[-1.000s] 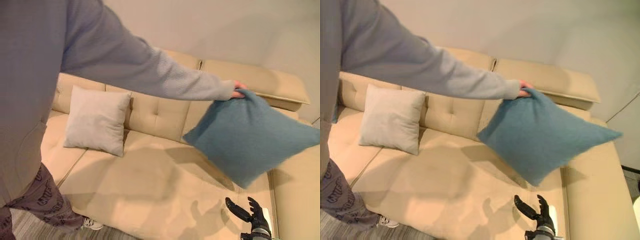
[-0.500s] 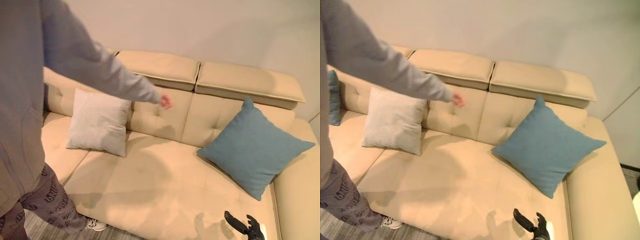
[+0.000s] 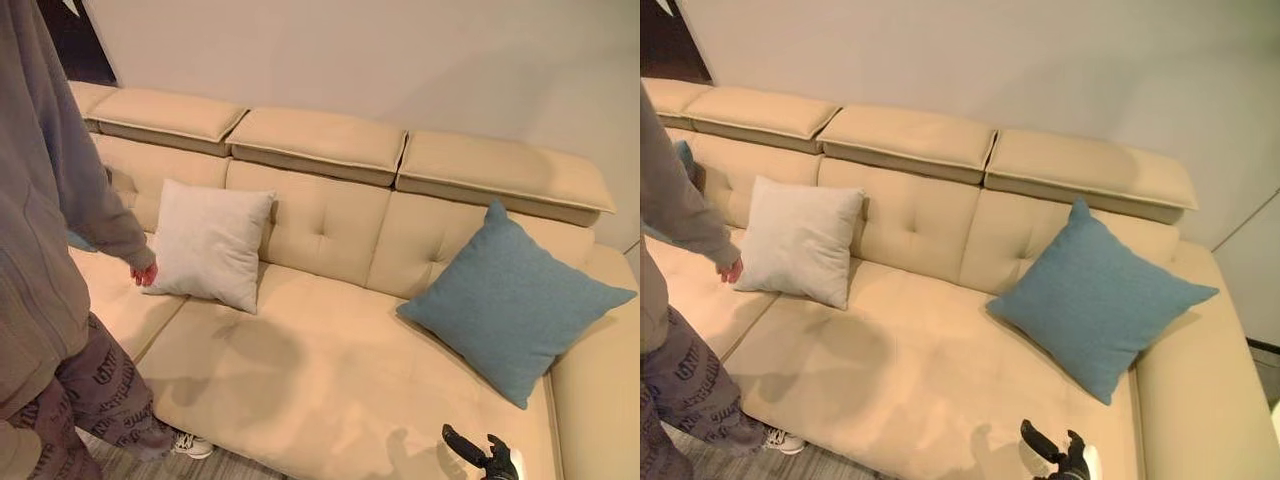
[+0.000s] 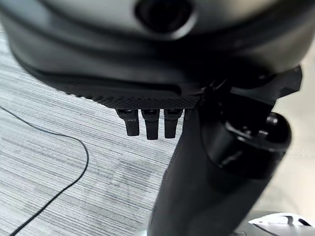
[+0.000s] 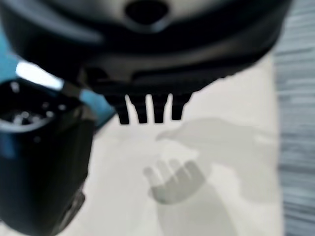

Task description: Pick up all the scattered cushions and arrange them neatly on the sofa.

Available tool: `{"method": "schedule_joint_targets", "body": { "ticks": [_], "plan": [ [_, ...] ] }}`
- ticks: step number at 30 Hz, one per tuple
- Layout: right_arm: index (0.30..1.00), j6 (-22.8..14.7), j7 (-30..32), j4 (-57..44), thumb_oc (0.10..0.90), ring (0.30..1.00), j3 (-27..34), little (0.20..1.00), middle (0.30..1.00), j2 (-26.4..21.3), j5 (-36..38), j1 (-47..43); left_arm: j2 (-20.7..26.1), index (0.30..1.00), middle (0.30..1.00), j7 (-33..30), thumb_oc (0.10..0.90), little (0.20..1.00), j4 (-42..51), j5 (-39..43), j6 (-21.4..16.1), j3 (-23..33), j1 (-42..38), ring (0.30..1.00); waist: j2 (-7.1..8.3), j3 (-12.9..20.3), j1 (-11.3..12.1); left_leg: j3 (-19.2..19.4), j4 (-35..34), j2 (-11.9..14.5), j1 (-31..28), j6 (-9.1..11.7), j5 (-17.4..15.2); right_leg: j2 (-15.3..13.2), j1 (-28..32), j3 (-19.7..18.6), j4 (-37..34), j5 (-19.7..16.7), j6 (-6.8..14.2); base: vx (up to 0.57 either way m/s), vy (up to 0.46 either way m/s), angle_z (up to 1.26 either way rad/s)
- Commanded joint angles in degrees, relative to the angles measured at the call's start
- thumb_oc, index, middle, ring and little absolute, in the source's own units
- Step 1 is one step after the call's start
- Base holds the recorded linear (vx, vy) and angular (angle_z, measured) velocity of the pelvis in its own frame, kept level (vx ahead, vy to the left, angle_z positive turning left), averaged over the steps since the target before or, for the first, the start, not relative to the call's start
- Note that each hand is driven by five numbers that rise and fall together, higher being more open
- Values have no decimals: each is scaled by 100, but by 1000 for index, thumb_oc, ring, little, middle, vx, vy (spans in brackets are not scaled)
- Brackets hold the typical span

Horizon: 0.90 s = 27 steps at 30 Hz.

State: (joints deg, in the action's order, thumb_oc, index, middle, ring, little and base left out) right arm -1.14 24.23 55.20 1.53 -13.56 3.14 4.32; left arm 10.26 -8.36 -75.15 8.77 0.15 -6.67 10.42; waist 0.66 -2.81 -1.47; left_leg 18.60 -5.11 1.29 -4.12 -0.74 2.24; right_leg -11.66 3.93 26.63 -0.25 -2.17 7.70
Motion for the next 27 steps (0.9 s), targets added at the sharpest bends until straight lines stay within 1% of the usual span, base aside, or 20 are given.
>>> {"method": "schedule_joint_targets", "body": {
  "ticks": [1,4,6,7,8,9,10,11,13,15,17,18,20,21,22,23,24,25,26,27],
  "plan": [
    [900,-348,230,-399,800,900,44,900,900,-487,91,-405,-203,900,900,-102,800,900,19,-104,-305,-2,-461,900,-23,-31,75,-312,266,-61,-378,-71,-1269,-76,-221,59,501,375,174,20,-19,4],
    [900,-360,283,-988,800,900,142,900,900,-546,1,-394,-209,900,900,-105,800,900,173,-71,-323,-104,-564,900,-58,-174,-7,-214,427,42,-286,-113,-1302,-205,-584,103,1349,409,213,-40,17,2],
    [900,-390,358,-1404,800,900,305,900,900,-573,-28,-328,-169,900,900,-172,800,900,213,-92,-320,-211,-696,900,-100,-327,-158,-94,658,131,-231,-147,-1380,-406,-923,9,2093,403,383,-53,-28,-9],
    [900,-429,415,-1533,800,900,394,900,900,-567,11,-335,-138,900,900,-217,800,900,211,-54,-314,-187,-724,900,-122,-358,-199,-6,769,188,-199,-144,-1371,-536,-946,80,2163,318,402,-3,-106,-24],
    [900,-429,486,-1635,800,900,472,900,900,-562,31,-306,-115,900,900,-270,800,900,207,-17,-304,-157,-765,900,-157,-390,-192,66,882,247,-203,-131,-1463,-705,-918,140,2238,329,421,-13,-223,-28],
    [900,-437,579,-1706,800,900,604,900,900,-545,92,-287,-18,900,900,-374,800,900,244,183,-315,10,-903,900,-262,-393,-135,352,998,425,-200,-66,-1511,-1293,-795,640,2217,78,375,0,-271,-34],
    [900,-419,613,-1663,800,900,595,900,900,-528,69,-308,10,900,900,-383,800,900,268,273,-336,64,-969,900,-267,-372,-106,474,1014,472,-196,-23,-1532,-1502,-657,843,2097,-16,362,6,-346,-43],
    [900,-383,647,-1549,800,900,580,900,900,-505,59,-321,44,900,900,-401,800,900,332,326,-351,63,-1040,900,-225,-342,-123,455,1037,488,-184,20,-1539,-1467,-533,776,1901,-29,332,91,-325,-69],
    [900,-337,657,-1453,800,900,595,900,900,-515,102,-306,92,900,900,-446,800,900,476,355,-376,64,-1099,900,-152,-195,-148,535,1213,608,-220,123,-1544,-1191,-391,596,1477,209,308,178,-342,-65],
    [900,-353,635,-1404,800,900,535,900,900,-558,100,-268,68,900,900,-505,800,900,443,377,-376,56,-1069,900,-161,-124,-191,651,1435,861,-258,263,-1498,-877,-397,508,1313,406,228,167,-366,-60],
    [900,-382,622,-1440,800,900,508,900,900,-642,74,-153,32,900,900,-527,800,900,382,469,-374,128,-1048,900,-172,-78,-282,795,1635,1183,-312,435,-1320,-512,-370,477,1153,594,77,138,-362,-56],
    [900,-396,637,-1468,800,900,508,900,900,-673,81,-136,19,900,900,-534,800,900,379,547,-377,160,-1063,900,-175,-92,-292,797,1835,1316,-267,491,-1198,-367,-317,474,1044,668,2,115,-358,-34],
    [900,-424,632,-1489,800,900,406,900,900,-749,40,-87,-13,900,900,-515,800,900,425,763,-392,216,-1164,900,-156,-126,-280,719,2321,1738,-105,724,-583,129,-113,402,640,829,-242,98,-368,-58],
    [900,-409,597,-1531,800,900,366,900,900,-747,68,-56,-20,900,900,-472,800,900,470,844,-406,220,-1200,900,-127,-172,-244,620,2602,1826,11,720,-379,232,-49,313,552,869,-332,61,-313,-65],
    [900,-402,581,-1561,800,900,367,900,900,-763,77,2,-25,900,900,-442,800,900,495,865,-413,190,-1240,900,-92,-226,-208,443,2949,1897,199,709,-307,348,29,271,430,881,-425,37,-243,-69],
    [900,-398,543,-1642,800,900,335,900,900,-809,39,25,-26,900,900,-449,800,900,503,809,-416,137,-1275,900,-42,-271,-143,151,3165,1764,429,667,-375,401,53,156,350,872,-469,16,-184,-68],
    [900,-382,496,-1725,800,900,219,900,900,-828,-45,-5,-60,900,900,-449,800,900,482,795,-431,97,-1281,900,-12,-304,-75,-245,3084,1441,560,583,-620,422,10,-37,310,862,-445,40,-106,-73],
    [900,-386,464,-1755,800,900,99,900,900,-850,-79,-76,-95,900,900,-489,800,900,461,753,-437,48,-1247,900,34,-335,70,-823,2978,941,696,515,-893,461,-30,-268,282,837,-413,-10,-40,-89],
    [900,-441,422,-1748,800,900,12,900,900,-843,-64,-141,-145,900,900,-499,800,900,433,752,-445,2,-1259,900,107,-369,133,-1079,2771,612,774,399,-963,397,-96,-366,277,763,-409,1,-49,-111],
    [900,-482,421,-1684,800,900,-64,900,900,-811,-25,-205,-183,900,900,-522,800,900,371,757,-449,-41,-1292,900,142,-387,178,-1209,2471,420,728,362,-1125,424,-98,-459,208,761,-362,-29,-23,-106]
  ]
}}
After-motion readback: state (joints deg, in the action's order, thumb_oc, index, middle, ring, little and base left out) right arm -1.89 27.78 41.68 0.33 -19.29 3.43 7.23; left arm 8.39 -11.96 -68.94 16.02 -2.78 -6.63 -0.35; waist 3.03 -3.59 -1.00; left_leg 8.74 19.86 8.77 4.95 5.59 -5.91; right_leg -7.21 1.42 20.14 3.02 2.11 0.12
